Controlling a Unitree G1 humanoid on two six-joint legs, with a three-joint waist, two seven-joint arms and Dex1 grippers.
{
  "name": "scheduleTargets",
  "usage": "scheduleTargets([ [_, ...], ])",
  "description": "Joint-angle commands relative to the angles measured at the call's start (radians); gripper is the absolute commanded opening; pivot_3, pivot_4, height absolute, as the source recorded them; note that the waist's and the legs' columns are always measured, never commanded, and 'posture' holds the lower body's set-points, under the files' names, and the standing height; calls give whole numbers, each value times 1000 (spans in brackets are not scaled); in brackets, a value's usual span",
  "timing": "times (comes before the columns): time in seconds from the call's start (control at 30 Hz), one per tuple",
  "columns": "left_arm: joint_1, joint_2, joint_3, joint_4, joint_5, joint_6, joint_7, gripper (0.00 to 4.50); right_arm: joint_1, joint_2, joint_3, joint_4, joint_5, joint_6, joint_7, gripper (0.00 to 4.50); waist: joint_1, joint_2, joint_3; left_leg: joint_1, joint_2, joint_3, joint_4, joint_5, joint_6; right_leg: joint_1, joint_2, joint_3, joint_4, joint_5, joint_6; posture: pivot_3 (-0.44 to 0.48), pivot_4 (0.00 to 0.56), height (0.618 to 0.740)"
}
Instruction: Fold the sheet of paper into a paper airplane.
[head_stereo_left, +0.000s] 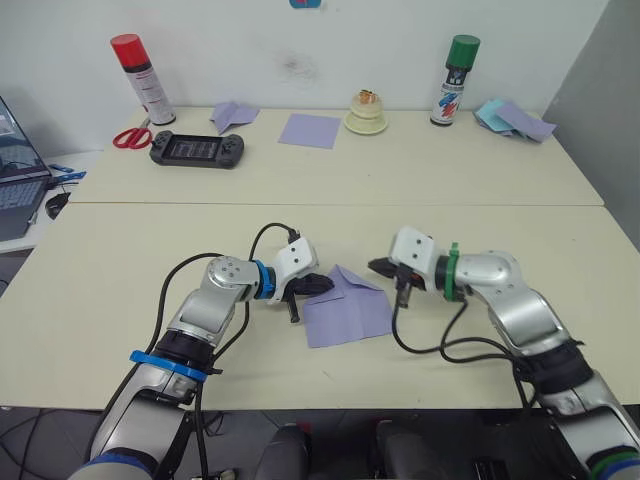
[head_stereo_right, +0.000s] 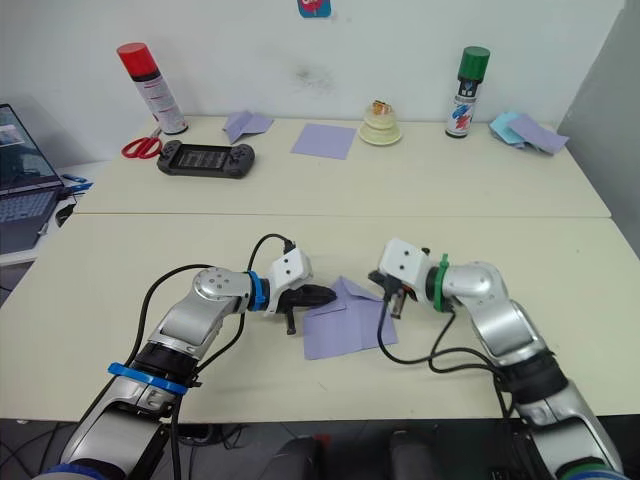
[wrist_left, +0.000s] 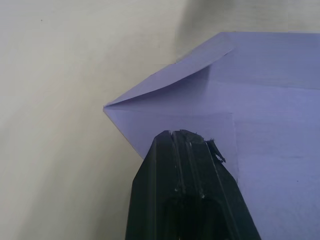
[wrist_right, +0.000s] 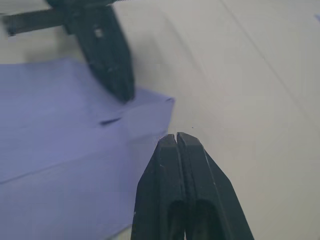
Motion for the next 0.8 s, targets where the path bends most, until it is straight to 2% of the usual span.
scheduleTargets([
  [0.03,8,1,-8,12,12,-7,-5,56,50,-72,-15,-143,52,72,61,0,0,0,0,0,0,0,1,0,0,0,0,0,1,0,0,0,150,740],
  [0.27,14,2,-13,14,18,-14,-6,56,168,-181,41,-196,-14,61,52,0,-2,0,0,1,0,0,8,0,0,2,1,0,3,-1,1,0,150,740],
  [0.47,22,4,-13,4,19,-12,-7,56,173,-228,54,-169,-53,47,53,0,-1,0,0,3,0,0,10,0,0,6,1,-1,3,-1,3,0,150,740],
  [0.8,18,0,-16,11,23,-16,-5,56,91,-174,153,-87,-86,60,89,0,-2,-1,0,6,1,-1,9,0,0,9,1,-1,3,-1,3,0,150,740],
])
